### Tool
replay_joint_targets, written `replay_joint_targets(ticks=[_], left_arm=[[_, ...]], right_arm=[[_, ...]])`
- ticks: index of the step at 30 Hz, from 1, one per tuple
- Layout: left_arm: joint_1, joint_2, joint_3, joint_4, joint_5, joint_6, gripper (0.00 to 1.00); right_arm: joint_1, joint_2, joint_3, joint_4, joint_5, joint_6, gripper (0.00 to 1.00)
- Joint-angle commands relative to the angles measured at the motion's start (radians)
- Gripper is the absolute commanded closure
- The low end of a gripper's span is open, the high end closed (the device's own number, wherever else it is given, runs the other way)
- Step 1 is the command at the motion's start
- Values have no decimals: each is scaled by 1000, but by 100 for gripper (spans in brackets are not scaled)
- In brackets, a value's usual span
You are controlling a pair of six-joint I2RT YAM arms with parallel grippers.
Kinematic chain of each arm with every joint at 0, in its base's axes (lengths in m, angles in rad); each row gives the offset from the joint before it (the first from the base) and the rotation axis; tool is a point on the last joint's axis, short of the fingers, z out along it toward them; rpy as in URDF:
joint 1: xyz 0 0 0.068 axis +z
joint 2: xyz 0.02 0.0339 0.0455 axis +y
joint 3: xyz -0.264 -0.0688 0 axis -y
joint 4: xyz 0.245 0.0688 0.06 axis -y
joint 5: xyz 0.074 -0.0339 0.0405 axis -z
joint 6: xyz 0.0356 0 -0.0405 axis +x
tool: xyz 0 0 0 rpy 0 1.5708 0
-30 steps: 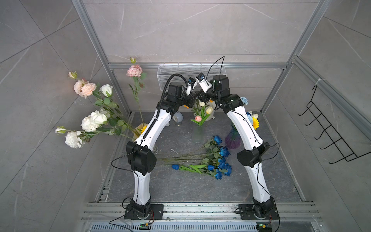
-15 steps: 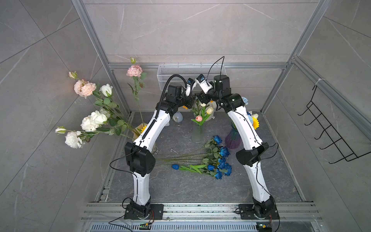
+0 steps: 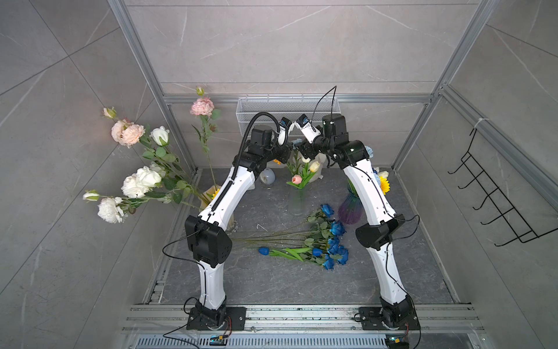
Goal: Pick out blue flowers from the vase
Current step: Pick up the flower from the vase.
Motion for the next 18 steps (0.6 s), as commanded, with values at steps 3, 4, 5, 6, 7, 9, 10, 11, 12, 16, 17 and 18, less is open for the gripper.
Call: replay_joint_targets(ticks=[3,4,5,6,7,9,10,11,12,16,17,18], left_arm=[[-12,-49,11,68,31,22,100],[-12,-49,9,70,32,23,100],[-12,-49,8,71,30,23,100],[-11,-49,9,72,29,23,100],[-11,-48,9,76,32,23,100],[-12,-49,9,79,34,23,100],[-12,-49,12,81,32,26,100],[-12,-49,11,82,32,25,100],[-12,-48,11,84,32,25,100],[-11,-47,12,83,33,28,100],[-12,-48,10,84,34,30,100],[-12,-48,10,84,36,29,100]], right_arm=[[23,28,3,-43,-53,-22,28],[25,32,4,-39,-53,-24,29],[29,38,5,-38,-53,-25,30],[31,43,7,-39,-56,-25,30],[30,47,9,-39,-59,-24,32],[33,57,9,-43,-65,-22,37],[33,60,9,-45,-68,-20,39],[35,65,10,-48,-70,-18,40],[35,68,10,-48,-76,-14,41],[40,78,10,-43,-86,-10,44],[41,79,11,-45,-87,-10,45],[41,82,10,-45,-88,-10,47]])
